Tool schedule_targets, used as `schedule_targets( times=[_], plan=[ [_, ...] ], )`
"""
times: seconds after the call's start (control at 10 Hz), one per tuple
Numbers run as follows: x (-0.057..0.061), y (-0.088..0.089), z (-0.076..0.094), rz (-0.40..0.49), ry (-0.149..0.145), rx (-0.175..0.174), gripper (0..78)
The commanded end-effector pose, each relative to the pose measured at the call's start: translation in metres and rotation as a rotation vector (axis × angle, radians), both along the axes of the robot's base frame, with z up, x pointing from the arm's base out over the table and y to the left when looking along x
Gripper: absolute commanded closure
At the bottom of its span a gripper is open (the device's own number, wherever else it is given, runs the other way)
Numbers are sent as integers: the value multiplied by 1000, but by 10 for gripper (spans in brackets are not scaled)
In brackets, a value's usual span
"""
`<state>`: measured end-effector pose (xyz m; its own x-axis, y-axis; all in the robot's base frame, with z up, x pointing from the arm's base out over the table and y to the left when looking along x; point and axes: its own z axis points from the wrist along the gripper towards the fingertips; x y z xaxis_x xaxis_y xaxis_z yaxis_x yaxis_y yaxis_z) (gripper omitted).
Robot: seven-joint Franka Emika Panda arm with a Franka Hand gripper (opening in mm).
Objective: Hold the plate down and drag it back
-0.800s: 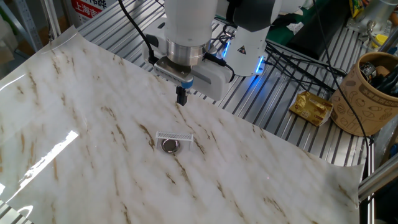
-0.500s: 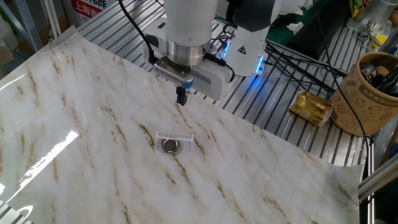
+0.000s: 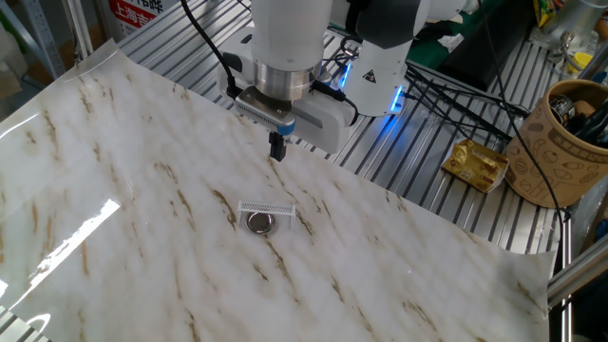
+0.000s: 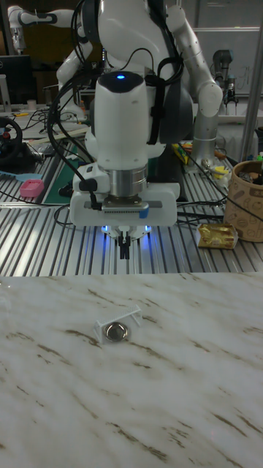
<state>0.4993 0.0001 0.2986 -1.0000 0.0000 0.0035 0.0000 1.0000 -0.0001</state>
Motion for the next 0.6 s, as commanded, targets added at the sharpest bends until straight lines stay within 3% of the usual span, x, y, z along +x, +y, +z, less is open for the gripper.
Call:
schedule_targets(
  times=[0.1,0.3,0.6],
  plan=[
    [0,0,0,-214,33,15,776],
    [0,0,0,-207,30,-15,776],
    [0,0,0,-205,31,-15,776]
  ],
)
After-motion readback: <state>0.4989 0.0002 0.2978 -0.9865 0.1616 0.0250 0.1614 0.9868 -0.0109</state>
